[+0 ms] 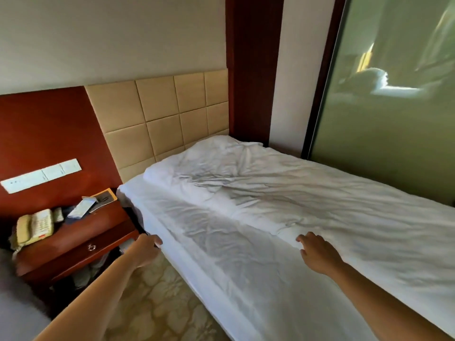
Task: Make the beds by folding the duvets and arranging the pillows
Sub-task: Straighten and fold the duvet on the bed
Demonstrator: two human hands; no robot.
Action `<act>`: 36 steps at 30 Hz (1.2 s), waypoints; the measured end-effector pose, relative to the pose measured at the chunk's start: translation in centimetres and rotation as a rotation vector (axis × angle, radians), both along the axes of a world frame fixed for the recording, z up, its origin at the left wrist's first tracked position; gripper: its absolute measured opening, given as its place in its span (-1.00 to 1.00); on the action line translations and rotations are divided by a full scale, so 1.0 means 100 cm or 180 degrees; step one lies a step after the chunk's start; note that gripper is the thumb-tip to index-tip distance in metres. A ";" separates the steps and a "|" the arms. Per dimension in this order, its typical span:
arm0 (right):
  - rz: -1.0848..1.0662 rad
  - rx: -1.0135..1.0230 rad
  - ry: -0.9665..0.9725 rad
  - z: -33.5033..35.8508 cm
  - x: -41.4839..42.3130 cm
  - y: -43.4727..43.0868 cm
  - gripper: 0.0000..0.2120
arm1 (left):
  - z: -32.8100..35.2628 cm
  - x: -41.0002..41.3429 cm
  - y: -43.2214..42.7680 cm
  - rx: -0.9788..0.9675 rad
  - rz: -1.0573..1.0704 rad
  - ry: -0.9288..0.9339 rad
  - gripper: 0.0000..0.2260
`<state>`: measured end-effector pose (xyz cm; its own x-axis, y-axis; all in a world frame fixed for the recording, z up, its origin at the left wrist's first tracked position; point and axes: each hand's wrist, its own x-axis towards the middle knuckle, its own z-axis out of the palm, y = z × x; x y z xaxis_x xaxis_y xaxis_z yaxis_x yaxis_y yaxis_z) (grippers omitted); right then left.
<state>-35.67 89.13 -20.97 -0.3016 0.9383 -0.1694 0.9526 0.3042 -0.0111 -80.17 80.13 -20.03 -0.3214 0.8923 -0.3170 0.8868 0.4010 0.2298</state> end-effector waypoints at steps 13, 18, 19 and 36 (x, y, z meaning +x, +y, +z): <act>-0.0926 -0.0322 -0.0304 -0.026 -0.164 0.199 -0.53 | -0.010 -0.153 0.266 -0.0165 -0.0718 -0.0159 -0.72; -0.0854 -0.0491 -0.0186 -0.017 -0.277 0.319 -0.56 | -0.002 -0.285 0.339 -0.0108 0.0041 -0.0536 -0.74; -0.0819 -0.0407 -0.0121 -0.013 -0.296 0.337 -0.55 | -0.005 -0.309 0.349 0.0031 0.0310 -0.0631 -0.75; -0.0515 -0.0650 0.0090 -0.309 -0.707 0.573 0.55 | -0.290 -0.540 0.703 -0.0809 0.3343 -0.4329 -0.27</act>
